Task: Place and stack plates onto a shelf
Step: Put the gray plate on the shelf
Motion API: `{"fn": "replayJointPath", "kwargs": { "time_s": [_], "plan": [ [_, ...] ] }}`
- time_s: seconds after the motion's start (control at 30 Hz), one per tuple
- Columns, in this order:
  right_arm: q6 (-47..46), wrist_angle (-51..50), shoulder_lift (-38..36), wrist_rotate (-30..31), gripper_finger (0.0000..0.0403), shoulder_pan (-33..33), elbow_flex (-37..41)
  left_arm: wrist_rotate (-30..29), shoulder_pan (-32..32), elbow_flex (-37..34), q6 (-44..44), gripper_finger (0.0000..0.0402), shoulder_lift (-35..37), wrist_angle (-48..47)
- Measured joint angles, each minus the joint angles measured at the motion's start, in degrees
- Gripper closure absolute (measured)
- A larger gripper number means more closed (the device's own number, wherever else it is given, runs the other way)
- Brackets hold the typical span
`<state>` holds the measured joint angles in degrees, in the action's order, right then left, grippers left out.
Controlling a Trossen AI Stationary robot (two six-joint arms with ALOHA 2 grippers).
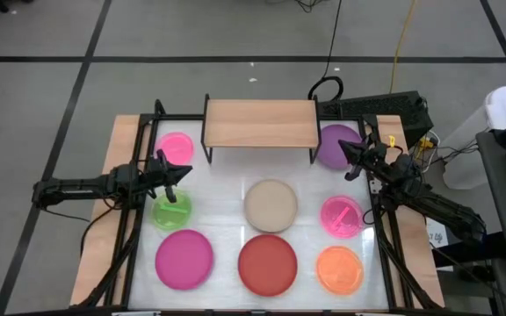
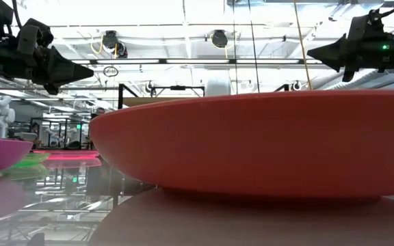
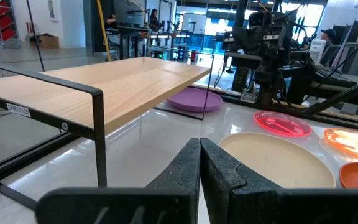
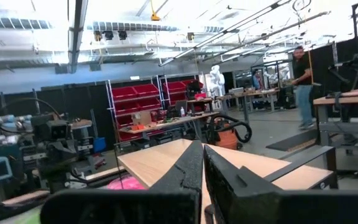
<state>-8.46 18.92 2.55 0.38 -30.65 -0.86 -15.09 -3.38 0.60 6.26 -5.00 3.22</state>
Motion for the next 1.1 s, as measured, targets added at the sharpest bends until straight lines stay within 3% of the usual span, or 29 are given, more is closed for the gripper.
{"fn": "replayJointPath", "kwargs": {
  "time_s": [0.53, 0.8, 1.1],
  "plan": [
    [6.01, -0.37, 2.11, -1.31, 0.0384, 0.0, -2.17, 0.0, 0.0, 0.0, 0.0, 0.0389, 0.01, -0.01],
    [6.57, 1.1, 12.96, -5.98, 0.034, 0.0, -5.75, 0.0, -0.01, 0.0, -0.02, 0.0389, 0.0, 0.0],
    [7.59, 15.68, 27.0, -12.63, 0.0305, 0.09, -6.12, 0.01, -0.02, 0.0, -0.01, 0.0389, -0.02, 0.0]
  ]
}}
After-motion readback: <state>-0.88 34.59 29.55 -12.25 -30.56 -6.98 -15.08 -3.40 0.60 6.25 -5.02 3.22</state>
